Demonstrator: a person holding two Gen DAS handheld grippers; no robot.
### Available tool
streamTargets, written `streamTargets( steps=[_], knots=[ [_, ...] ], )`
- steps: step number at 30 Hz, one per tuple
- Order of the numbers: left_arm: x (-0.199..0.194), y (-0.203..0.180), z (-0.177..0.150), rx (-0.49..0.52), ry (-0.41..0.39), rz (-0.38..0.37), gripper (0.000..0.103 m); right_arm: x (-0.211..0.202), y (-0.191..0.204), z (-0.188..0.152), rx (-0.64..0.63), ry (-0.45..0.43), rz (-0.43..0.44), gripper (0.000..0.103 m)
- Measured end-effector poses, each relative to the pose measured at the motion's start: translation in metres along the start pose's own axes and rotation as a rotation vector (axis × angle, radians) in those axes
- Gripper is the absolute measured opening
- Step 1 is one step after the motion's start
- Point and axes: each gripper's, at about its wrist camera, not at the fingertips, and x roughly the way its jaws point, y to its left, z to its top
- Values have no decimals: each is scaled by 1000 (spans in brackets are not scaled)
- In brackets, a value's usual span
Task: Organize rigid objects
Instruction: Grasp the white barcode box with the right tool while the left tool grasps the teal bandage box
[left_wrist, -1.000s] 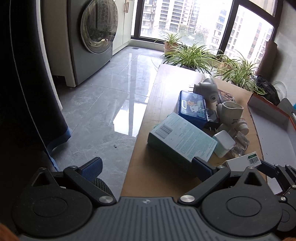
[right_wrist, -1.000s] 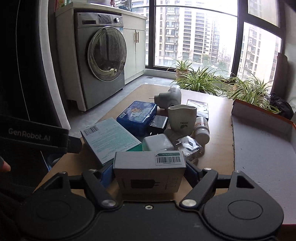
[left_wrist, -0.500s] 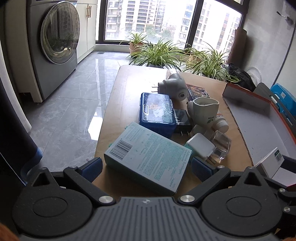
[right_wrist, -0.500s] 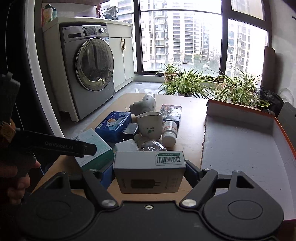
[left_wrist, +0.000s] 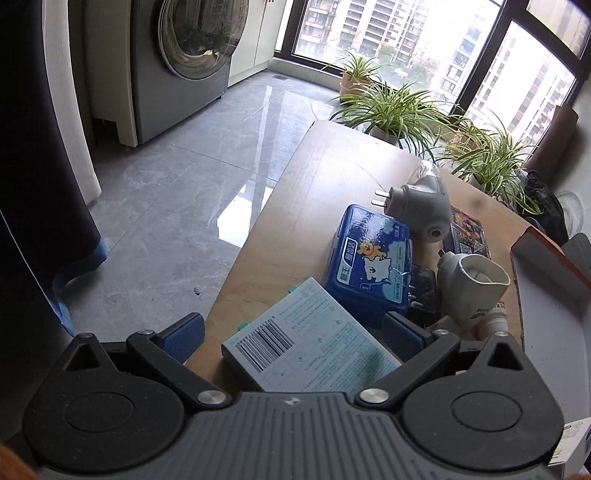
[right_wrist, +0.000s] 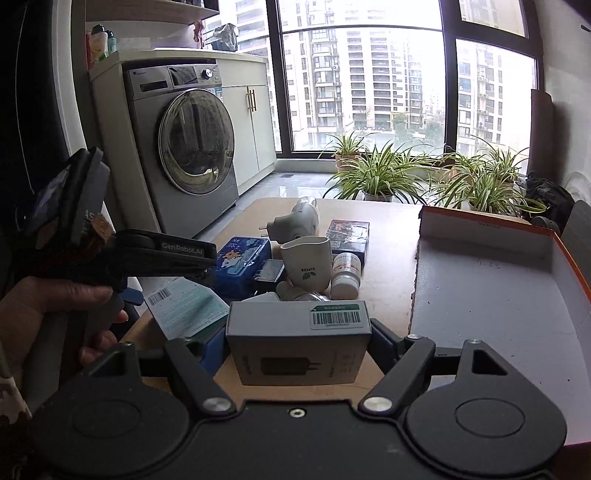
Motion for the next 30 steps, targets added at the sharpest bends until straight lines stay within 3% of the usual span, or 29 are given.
streamTargets(
  steps=[4,10,16,22,25,30],
  knots=[
    [4,-7,-14,-31,46,13,103,-1,-1,0,4,0,13,92],
    [-5,0,-36,168,45,21,103,-8,-14,3,16,-22,13,92],
    [-9,11,-39,187,43,56,103,-4,-11,-1,17,8,32,92],
    [-11,-9,-50,277,31,-11,100,-3,-9,-5,18,41,29,92],
    [-12,-16,-58,322,19,-9,100,-5,-8,-7,16,45,26,92],
    [-10,-17,-57,299,14,0,101,-5,-6,-8,19,51,28,92]
  ],
)
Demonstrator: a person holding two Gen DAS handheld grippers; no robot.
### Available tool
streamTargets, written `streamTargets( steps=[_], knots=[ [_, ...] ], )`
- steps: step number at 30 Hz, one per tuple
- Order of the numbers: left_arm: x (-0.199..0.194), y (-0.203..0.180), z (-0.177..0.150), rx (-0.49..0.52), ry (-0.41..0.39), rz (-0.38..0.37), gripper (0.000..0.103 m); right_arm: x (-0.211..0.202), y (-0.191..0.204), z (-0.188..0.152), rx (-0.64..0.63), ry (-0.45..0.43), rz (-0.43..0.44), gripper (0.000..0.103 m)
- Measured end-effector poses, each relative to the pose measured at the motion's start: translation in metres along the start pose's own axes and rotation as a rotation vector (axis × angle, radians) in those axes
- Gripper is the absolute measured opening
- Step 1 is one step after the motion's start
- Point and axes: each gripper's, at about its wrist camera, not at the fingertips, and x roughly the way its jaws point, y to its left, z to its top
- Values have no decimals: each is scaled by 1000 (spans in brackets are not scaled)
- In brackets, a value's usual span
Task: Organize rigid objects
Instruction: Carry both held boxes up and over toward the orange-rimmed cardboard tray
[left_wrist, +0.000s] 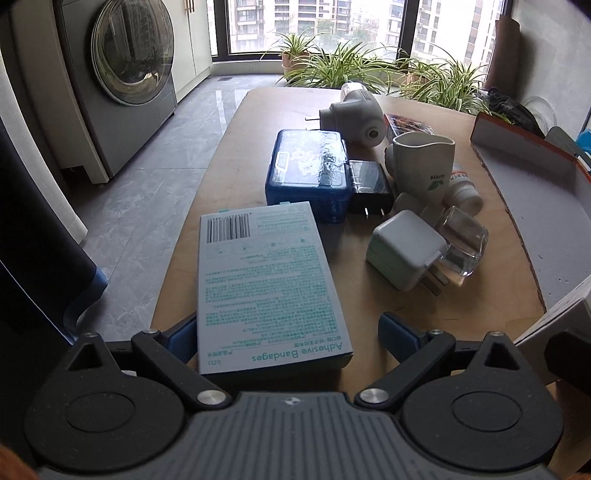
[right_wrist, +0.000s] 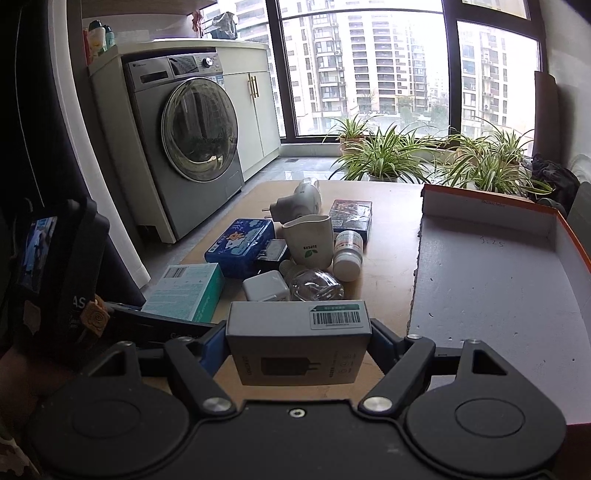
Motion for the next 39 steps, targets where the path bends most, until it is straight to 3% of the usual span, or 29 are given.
streamTargets(
  steps=[5,7,9,23,30,39],
  knots=[
    [-1,-3,-3,-5,-18,17,98,1,5,-2,-10,10,3,92],
    [-5,-4,-5,0,-51,27,79,1,7,-2,-13,13,5,92],
    [-8,-3,-5,-12,-64,8,72,0,8,-1,-14,11,7,92],
    [-43,-11,-7,-70,-176,-46,72,-18,-6,9,-6,-35,-12,92],
    [-24,-17,-11,-65,-110,-22,72,-21,-19,6,24,-39,-15,92],
    [-7,-24,-8,-74,-99,7,71,-28,-35,7,56,-54,-16,92]
  ],
)
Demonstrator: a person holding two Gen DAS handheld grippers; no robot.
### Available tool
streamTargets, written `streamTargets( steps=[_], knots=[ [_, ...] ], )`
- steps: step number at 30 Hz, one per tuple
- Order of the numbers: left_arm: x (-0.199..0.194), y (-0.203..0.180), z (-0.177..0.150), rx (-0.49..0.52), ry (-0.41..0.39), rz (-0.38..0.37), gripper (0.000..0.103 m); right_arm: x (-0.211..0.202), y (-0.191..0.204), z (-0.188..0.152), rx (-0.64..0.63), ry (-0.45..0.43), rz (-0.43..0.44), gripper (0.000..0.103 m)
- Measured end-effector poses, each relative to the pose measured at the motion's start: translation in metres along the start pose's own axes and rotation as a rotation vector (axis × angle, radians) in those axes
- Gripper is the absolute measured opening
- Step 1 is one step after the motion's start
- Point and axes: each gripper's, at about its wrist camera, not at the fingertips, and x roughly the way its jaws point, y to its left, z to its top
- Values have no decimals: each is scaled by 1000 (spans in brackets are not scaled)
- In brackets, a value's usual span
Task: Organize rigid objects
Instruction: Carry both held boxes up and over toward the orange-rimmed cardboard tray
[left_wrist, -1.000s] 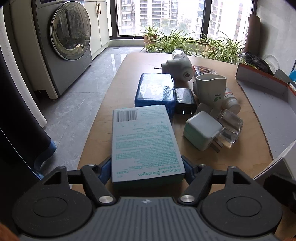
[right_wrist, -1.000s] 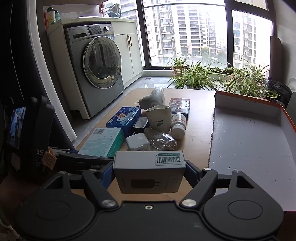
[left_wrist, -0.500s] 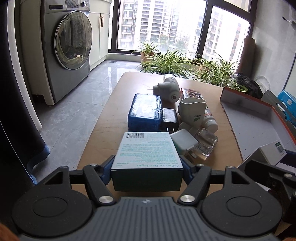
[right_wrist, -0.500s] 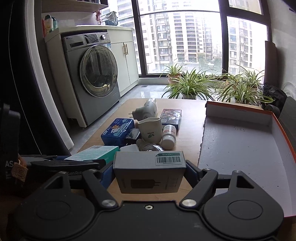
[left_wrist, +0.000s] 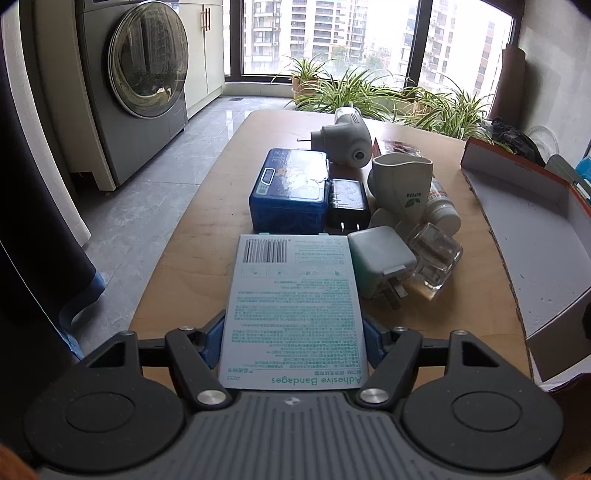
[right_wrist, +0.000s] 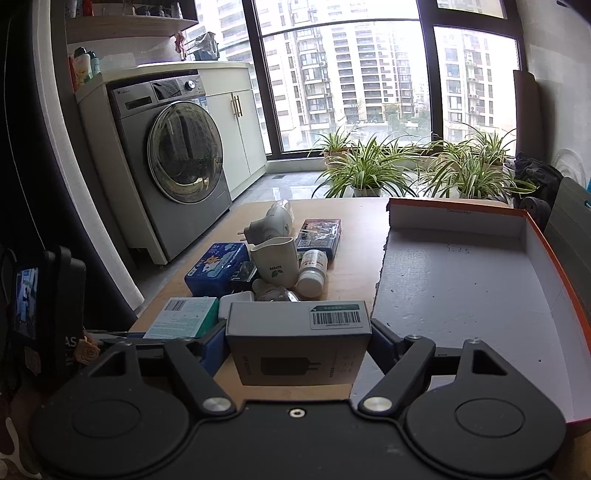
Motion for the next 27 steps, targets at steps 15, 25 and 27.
streamTargets(
  steps=[15,25,27],
  knots=[
    [-65,-24,19,-9,-150,-82,71,-18,-27,17,27,-66,-41,92],
    [-65,-82,43,33,-180,-209,71,-34,-78,41,57,-118,-146,92],
    [-64,-99,49,55,-193,-233,71,-37,-90,48,64,-125,-168,92]
  ],
)
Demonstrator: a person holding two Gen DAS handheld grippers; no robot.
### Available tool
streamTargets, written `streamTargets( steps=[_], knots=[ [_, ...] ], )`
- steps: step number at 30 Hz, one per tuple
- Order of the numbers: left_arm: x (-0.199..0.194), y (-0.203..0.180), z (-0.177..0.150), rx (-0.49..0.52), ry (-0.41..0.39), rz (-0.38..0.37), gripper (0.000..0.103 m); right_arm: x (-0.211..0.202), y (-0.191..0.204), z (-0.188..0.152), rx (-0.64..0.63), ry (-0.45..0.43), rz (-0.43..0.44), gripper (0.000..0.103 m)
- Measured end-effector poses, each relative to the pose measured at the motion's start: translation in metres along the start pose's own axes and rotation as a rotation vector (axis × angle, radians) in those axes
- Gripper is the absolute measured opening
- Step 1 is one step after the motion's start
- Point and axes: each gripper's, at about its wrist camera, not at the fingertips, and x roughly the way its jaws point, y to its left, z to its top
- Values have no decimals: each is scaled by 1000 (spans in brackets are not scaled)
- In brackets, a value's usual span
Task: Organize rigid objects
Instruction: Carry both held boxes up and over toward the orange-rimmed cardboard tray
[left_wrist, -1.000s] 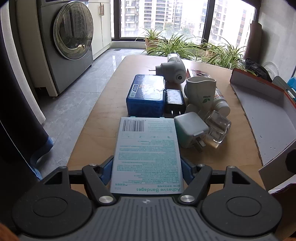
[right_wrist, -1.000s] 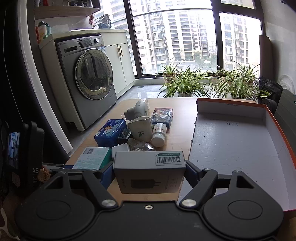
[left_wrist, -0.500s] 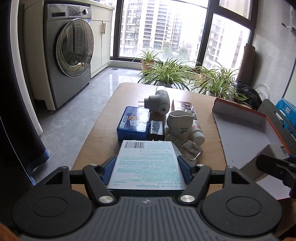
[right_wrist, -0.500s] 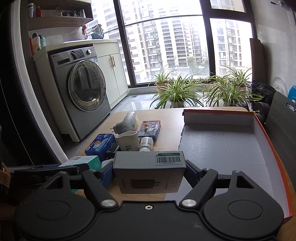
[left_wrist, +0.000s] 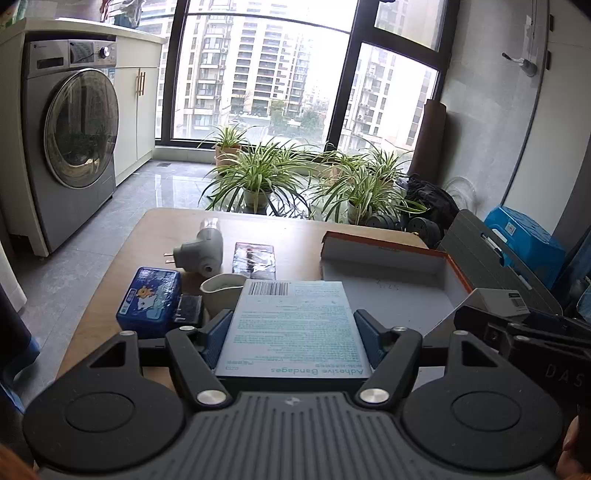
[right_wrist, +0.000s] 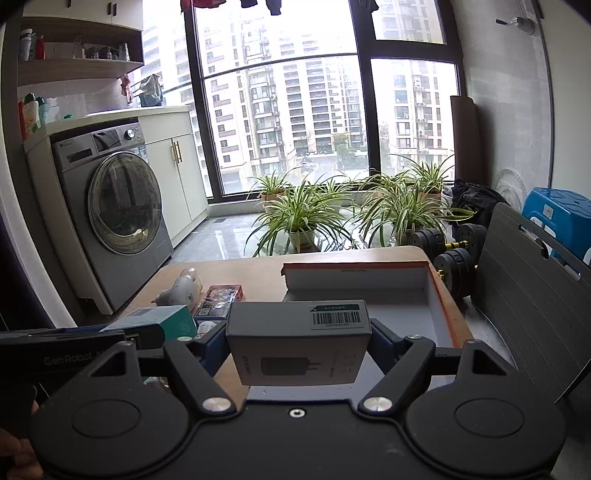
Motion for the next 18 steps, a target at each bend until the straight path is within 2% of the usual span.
streamTargets(
  steps=[9,18],
  knots=[
    [29,-48,24,45,-27,-87,72,8,-43,35,5,0,-93,92],
    [38,-60,38,40,-29,-88,72,25,-53,49,14,21,-120,92]
  ],
)
